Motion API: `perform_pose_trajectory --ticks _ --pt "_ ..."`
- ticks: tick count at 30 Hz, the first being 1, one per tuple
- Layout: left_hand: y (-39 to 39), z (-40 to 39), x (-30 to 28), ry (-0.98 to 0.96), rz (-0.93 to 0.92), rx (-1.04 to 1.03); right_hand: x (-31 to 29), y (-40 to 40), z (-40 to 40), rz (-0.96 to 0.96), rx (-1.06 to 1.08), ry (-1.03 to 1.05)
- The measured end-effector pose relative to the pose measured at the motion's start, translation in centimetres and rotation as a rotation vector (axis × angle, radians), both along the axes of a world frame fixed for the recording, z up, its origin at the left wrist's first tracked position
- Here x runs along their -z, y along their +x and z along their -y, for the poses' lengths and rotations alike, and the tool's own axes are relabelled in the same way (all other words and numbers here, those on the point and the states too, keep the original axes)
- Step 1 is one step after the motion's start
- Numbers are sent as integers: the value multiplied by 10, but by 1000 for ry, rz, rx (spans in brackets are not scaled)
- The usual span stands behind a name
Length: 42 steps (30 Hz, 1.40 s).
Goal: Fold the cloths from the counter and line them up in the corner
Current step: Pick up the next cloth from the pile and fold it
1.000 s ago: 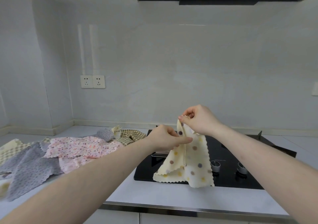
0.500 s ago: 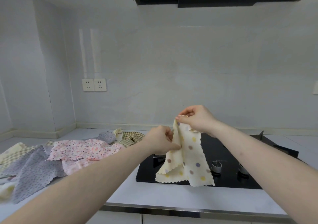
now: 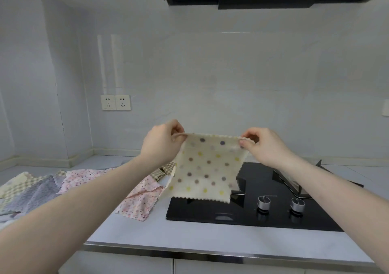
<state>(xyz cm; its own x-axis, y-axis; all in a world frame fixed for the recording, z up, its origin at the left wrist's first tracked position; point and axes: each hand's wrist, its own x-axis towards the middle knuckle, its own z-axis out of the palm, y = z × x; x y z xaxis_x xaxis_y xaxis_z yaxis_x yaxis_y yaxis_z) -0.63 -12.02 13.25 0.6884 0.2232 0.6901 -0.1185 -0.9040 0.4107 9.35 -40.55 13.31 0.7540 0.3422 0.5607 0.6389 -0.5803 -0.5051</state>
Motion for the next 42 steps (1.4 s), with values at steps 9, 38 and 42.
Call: perform_pose_trajectory --ticks 9,38,42 --pt "-85 -5 67 118 -305 254 66 -63 36 -114 -142 -249" --pt "-8 -39 177 -408 -648 49 183 16 -55 -450 124 -204" --pt "-4 -34 169 -448 -831 96 186 18 -56 -503 99 -217"
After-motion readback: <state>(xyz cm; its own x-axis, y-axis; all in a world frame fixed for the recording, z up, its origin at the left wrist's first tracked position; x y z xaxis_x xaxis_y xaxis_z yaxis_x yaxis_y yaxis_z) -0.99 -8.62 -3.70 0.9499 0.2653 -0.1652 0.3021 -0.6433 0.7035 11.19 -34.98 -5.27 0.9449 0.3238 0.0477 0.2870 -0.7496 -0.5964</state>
